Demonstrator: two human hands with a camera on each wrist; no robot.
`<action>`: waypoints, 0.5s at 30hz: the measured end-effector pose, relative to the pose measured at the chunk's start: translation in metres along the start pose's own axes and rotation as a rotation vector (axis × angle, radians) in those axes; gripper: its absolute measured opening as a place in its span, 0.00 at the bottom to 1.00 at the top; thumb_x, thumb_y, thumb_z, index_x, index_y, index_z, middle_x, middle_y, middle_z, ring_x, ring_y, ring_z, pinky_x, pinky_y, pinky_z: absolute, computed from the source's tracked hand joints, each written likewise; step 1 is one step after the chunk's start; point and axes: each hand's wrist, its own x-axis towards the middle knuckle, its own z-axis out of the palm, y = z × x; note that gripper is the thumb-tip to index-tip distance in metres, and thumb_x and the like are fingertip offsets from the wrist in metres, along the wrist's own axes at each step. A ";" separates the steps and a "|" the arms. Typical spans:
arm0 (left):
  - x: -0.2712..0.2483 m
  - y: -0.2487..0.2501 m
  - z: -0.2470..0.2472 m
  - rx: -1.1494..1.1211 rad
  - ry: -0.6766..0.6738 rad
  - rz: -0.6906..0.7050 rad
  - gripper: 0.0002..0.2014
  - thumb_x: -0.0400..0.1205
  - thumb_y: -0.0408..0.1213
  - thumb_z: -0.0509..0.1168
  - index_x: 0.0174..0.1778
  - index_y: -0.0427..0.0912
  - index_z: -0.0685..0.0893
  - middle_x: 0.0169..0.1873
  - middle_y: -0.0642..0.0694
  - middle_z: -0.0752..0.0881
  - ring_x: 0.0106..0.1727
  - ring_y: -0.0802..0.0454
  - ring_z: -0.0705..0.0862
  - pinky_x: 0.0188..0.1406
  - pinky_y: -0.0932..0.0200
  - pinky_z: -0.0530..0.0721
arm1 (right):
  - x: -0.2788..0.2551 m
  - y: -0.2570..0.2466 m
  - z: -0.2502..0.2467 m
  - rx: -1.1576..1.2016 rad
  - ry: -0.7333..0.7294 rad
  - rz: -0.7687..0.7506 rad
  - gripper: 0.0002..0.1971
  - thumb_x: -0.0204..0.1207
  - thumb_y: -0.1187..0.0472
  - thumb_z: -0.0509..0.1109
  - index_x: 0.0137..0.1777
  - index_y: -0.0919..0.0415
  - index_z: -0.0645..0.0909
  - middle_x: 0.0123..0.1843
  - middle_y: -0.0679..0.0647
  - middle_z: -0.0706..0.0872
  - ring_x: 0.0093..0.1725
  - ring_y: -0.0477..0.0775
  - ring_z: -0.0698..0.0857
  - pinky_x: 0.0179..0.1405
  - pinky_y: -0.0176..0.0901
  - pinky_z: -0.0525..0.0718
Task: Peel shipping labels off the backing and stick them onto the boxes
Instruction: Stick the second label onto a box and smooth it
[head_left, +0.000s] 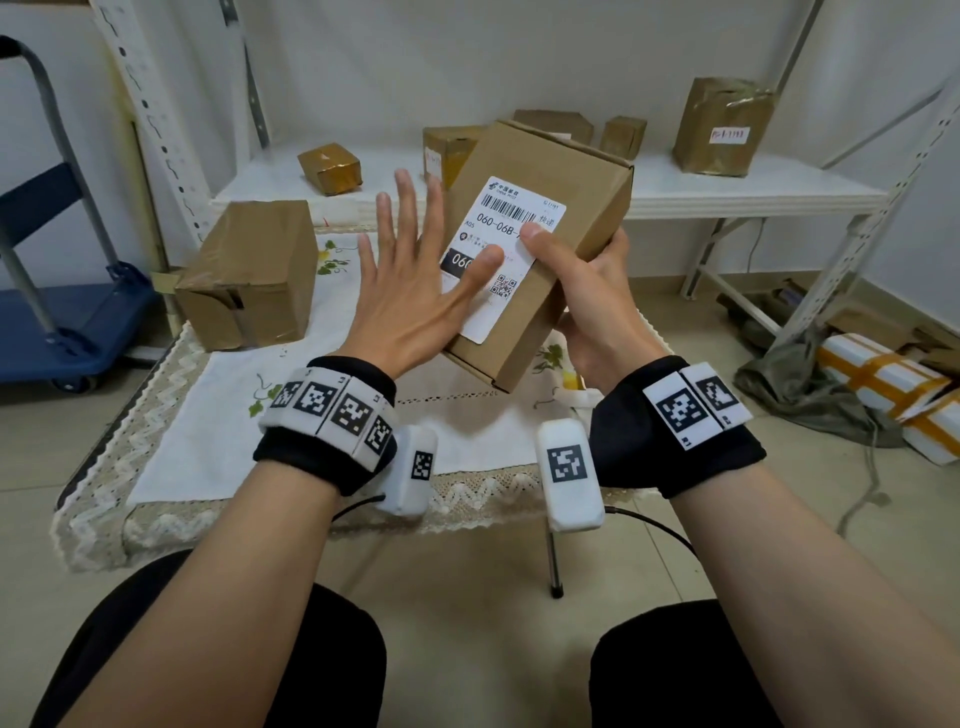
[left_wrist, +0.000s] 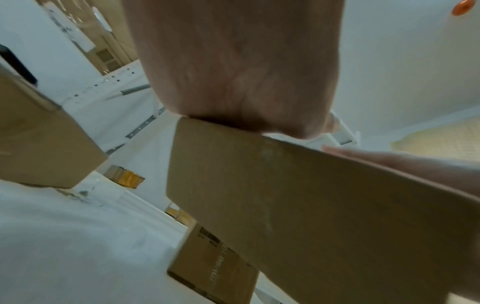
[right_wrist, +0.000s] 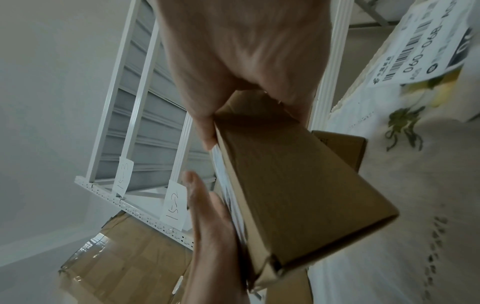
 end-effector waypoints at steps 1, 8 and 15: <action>0.001 -0.003 -0.003 -0.025 -0.008 -0.041 0.54 0.74 0.82 0.34 0.89 0.52 0.31 0.88 0.48 0.28 0.89 0.45 0.29 0.83 0.37 0.28 | 0.000 0.000 -0.001 -0.004 -0.005 -0.001 0.36 0.80 0.57 0.79 0.80 0.50 0.61 0.64 0.46 0.89 0.57 0.47 0.93 0.49 0.44 0.90; 0.000 -0.010 -0.037 -0.710 -0.166 -0.350 0.47 0.77 0.77 0.60 0.89 0.57 0.61 0.82 0.58 0.73 0.80 0.62 0.72 0.85 0.50 0.61 | -0.001 -0.008 -0.007 0.062 -0.137 0.028 0.23 0.86 0.56 0.71 0.78 0.61 0.74 0.65 0.57 0.92 0.61 0.57 0.93 0.56 0.52 0.93; -0.007 -0.002 -0.042 -0.871 -0.203 -0.393 0.22 0.83 0.56 0.70 0.66 0.45 0.86 0.53 0.51 0.95 0.56 0.52 0.93 0.67 0.49 0.87 | 0.007 0.004 -0.002 -0.051 -0.178 -0.076 0.30 0.89 0.49 0.65 0.88 0.55 0.63 0.77 0.57 0.83 0.70 0.54 0.88 0.70 0.58 0.87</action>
